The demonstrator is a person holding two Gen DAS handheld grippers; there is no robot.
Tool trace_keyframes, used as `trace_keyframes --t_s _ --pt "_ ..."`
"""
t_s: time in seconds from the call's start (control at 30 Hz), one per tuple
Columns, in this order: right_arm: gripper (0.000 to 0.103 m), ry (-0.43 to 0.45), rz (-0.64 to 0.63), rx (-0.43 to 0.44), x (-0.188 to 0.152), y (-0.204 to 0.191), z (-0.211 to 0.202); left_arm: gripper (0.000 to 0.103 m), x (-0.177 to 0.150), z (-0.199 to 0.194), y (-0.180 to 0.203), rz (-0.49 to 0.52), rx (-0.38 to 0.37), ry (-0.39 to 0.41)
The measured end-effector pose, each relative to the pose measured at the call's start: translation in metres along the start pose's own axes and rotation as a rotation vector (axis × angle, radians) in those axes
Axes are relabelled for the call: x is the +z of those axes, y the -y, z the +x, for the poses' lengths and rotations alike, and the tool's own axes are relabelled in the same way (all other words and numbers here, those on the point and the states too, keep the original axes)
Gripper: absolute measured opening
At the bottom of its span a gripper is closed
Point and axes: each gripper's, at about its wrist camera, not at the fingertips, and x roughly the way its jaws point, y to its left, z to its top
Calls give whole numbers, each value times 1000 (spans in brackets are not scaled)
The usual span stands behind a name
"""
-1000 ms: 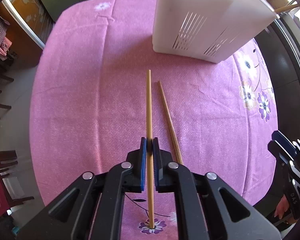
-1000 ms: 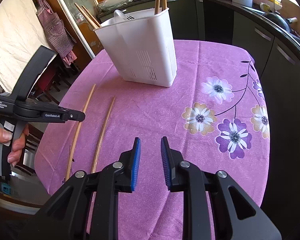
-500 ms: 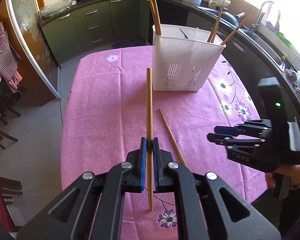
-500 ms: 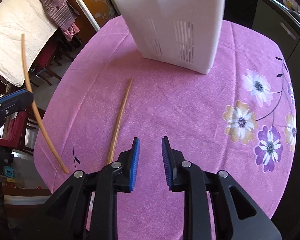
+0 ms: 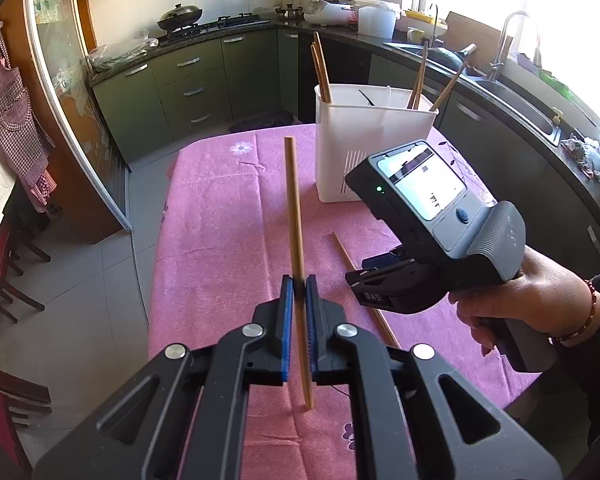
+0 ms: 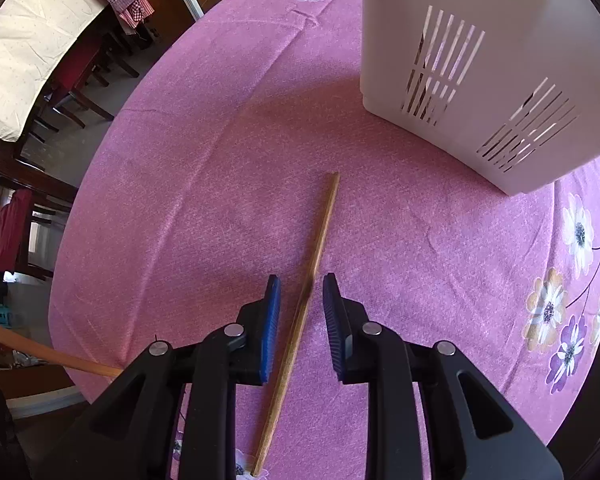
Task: Organize utensils
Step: 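Grasp the last chopstick with the right tool while the left tool holds its chopstick upright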
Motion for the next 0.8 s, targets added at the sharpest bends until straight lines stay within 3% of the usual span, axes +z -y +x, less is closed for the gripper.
trace_keyframes --t_s 0.27,0.37,0.6,0.8 --pt "18 -35 -28 -87 9 -13 11 7 -2 -4 1 23 -2 16" --pt "10 -40 -26 -82 11 -14 15 7 -2 -4 3 33 3 17" --pt "7 -16 -35 -63 7 -14 15 7 -1 -2 4 38 9 14" --pt "7 104 -41 -32 -18 1 -39 7 0 0 3 39 14 11"
